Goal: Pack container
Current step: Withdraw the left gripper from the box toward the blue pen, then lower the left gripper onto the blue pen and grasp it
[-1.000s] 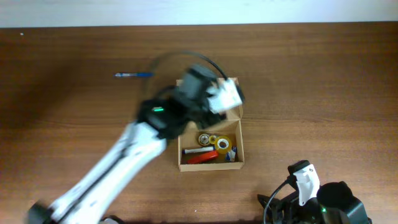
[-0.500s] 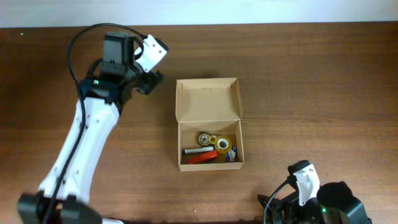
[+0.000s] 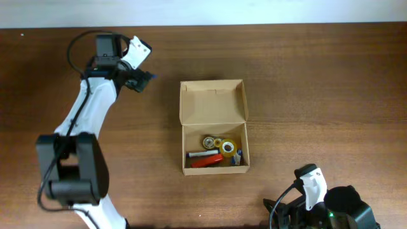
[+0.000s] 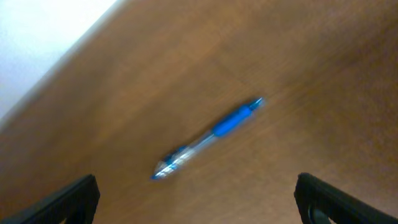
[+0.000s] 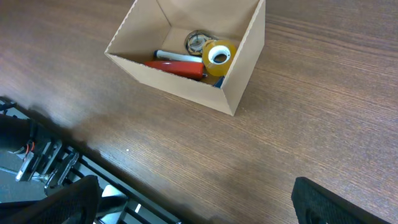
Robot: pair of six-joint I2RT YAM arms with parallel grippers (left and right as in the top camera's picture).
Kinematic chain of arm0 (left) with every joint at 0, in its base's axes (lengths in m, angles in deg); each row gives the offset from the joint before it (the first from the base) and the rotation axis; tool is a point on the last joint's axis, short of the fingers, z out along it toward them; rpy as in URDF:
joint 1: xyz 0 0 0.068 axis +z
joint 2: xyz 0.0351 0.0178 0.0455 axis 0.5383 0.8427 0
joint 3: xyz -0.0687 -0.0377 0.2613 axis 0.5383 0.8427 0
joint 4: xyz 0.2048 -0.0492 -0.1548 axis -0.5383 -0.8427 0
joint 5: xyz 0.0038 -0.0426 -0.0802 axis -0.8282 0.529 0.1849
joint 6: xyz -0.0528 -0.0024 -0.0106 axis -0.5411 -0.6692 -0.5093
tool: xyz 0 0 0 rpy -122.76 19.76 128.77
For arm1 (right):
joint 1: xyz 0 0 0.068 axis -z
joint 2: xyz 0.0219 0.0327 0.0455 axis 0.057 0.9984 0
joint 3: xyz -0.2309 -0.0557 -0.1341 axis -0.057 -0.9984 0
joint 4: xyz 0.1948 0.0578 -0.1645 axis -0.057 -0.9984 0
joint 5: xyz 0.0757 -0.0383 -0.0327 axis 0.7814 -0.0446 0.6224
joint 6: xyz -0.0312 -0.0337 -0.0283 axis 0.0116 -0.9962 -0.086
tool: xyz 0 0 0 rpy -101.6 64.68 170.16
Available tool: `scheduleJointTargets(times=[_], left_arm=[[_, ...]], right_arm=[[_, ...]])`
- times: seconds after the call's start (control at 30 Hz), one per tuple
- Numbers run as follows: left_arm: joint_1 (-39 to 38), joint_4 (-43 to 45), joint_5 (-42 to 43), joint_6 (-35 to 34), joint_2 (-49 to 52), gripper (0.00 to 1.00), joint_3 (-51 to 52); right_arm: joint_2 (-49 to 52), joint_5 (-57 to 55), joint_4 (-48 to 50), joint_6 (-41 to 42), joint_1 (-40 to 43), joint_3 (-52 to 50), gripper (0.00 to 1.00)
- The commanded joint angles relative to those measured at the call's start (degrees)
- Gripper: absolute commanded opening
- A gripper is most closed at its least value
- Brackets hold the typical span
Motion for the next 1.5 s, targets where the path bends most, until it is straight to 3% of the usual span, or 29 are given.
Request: scheduleJointTargets(times=[0.0,0.23,0.4,0.53,1.07,1.27,1.3,1.47], left_arm=[[0.02,-6.05,1.70,0.96,5.73,1.00,-9.49],[0.04,-22.69,2.80,5.55,18.86,1.00,-30.91],[0.87,-27.82,4.66,8.13,25.16,1.00,-38.36],[2.45,-29.38,10.38,8.22,27.10,1.00,-39.08],[3.48,-28.44,10.34,10.82,31.19,0.99,-39.08],[3.43,-28.39,10.36,11.21,31.93,0.89,-39.08],[3.43,-28.39,10.36,11.21,32.00,0.84,-39.06],[3.43,-27.41,10.38,11.23,32.85,0.82,-39.06]], right_arm=[[0.26,0.33,0.17,-0.15,-0.46,-0.20,0.99],[0.26,0.31,0.17,-0.15,-0.46,-0.20,0.99],[0.26,0.31,0.17,-0.17,-0.46,-0.20,0.99],[0.26,0.31,0.17,-0.15,-0.46,-0.20,0.99],[0.26,0.31,0.17,-0.17,-0.46,-0.20,0.99],[0.26,0.33,0.17,-0.17,-0.46,-0.20,0.99],[0.26,0.31,0.17,-0.17,-0.46,-0.20,0.99],[0.26,0.31,0.17,-0.17,-0.46,-0.20,0.99]])
